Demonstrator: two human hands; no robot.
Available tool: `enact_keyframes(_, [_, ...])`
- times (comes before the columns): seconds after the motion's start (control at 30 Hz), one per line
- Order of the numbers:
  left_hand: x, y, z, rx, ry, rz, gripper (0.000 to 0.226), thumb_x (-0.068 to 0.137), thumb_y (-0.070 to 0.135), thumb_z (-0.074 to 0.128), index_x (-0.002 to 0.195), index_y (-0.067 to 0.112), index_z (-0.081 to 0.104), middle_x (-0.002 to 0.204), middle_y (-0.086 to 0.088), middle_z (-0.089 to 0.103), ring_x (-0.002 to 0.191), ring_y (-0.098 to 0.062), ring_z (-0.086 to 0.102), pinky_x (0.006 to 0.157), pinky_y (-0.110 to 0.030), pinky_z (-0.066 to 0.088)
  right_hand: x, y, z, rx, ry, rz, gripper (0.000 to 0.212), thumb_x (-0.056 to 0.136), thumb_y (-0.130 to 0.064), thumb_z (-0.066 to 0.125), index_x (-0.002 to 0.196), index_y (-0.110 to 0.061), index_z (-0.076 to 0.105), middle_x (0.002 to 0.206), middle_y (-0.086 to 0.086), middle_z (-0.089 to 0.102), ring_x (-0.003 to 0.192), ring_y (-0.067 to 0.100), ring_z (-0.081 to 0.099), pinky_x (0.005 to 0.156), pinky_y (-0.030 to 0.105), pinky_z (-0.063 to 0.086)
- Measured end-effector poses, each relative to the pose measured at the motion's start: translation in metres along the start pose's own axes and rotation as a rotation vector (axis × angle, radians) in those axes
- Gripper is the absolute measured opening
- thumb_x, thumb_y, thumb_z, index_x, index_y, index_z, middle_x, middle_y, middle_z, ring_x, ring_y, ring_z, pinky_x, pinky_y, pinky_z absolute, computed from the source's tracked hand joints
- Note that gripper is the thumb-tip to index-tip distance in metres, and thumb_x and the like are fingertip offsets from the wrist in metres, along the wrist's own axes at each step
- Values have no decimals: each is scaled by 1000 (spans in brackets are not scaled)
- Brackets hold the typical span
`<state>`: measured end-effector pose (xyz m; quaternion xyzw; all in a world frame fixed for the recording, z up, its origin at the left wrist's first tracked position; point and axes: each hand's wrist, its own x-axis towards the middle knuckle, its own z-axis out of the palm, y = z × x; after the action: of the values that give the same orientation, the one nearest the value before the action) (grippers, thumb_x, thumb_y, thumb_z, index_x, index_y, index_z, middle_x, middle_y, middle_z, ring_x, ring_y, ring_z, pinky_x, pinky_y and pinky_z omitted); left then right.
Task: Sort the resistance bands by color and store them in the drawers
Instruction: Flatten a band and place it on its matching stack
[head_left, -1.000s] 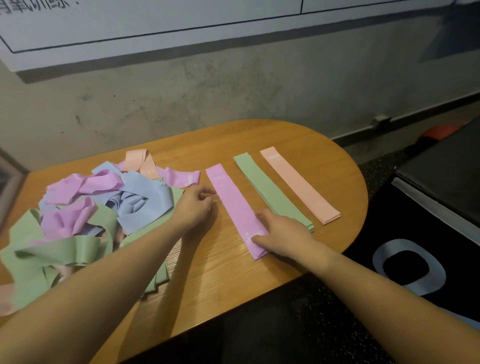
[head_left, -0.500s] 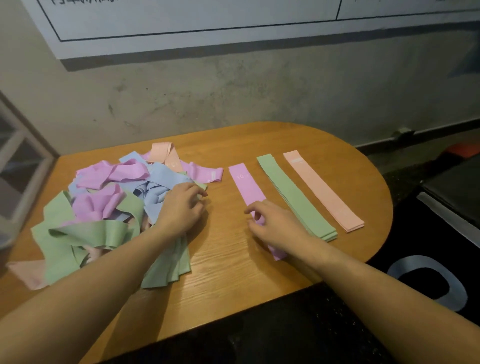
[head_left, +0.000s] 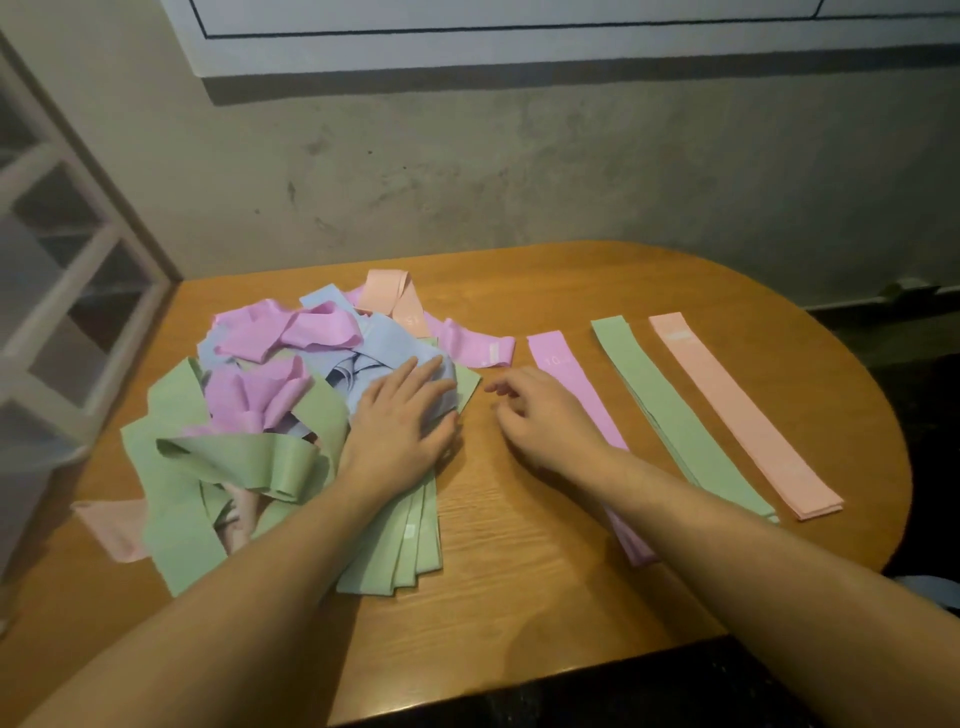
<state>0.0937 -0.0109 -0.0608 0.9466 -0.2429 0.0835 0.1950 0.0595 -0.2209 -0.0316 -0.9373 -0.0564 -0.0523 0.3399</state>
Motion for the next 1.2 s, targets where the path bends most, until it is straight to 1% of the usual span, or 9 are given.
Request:
enact_keyframes(0.1, [-1,-1,0,3,9,21,50,93,56,39,134,35,57,156,15,40,149,-8,25,118,-30,9,28,3,8,-57,11,0,32,96,-15,52,125,-20,64,127,0,63,120,17,54,101,35,45])
enact_keyframes(0.2, [0,-2,3,-11,43,16,47,91,55,43,129,33,63,149,12,50,145,-9,33,117,-30,14,53,6,14,-166,-1,-9,38,93,-14,53,130,-17,61,134,3,60,128,23,49,106,39,42])
enact_keyframes(0.4, [-1,-2,3,-33,81,6,43,90,51,49,122,29,68,144,10,56,140,-10,40,111,-23,18,85,9,17,-344,-144,66,59,87,-33,58,143,-18,50,138,5,56,128,29,47,103,40,40])
enact_keyframes(0.6, [1,-3,3,-33,74,3,36,93,45,58,124,30,66,146,13,53,141,-6,38,111,-23,21,95,7,14,-490,-115,94,42,92,-43,52,129,-24,59,125,3,65,116,31,55,97,43,39])
enact_keyframes(0.73, [-1,-2,3,-44,100,4,35,93,42,61,124,28,65,143,12,55,137,-6,41,111,-25,26,88,8,16,-341,-130,155,28,95,-40,52,117,-32,68,110,-4,72,112,25,60,96,43,40])
enact_keyframes(0.93, [-1,-1,1,-90,172,31,32,92,35,64,121,23,65,135,10,60,127,-6,49,106,-31,41,72,0,5,-228,19,-9,12,95,-34,53,95,-29,64,97,-9,59,103,19,52,87,40,38])
enact_keyframes(1.03, [-3,0,1,-108,200,43,32,90,33,65,121,23,64,137,7,57,126,-9,50,103,-28,40,66,-9,-6,-178,81,-61,8,93,-36,55,88,-32,59,99,-10,64,100,16,53,86,37,35])
enact_keyframes(1.13, [-5,1,0,-114,216,33,41,88,39,61,127,26,59,144,6,51,127,-14,49,104,-28,36,56,-21,-15,-60,122,-75,19,90,-38,53,94,-31,69,90,-16,65,89,10,57,86,39,45])
enact_keyframes(1.2, [-6,2,-2,-126,230,35,49,87,41,62,133,26,54,147,5,48,126,-17,50,104,-32,39,48,-29,-20,44,104,-61,20,92,-35,56,103,-29,72,93,-17,68,88,6,60,81,34,49])
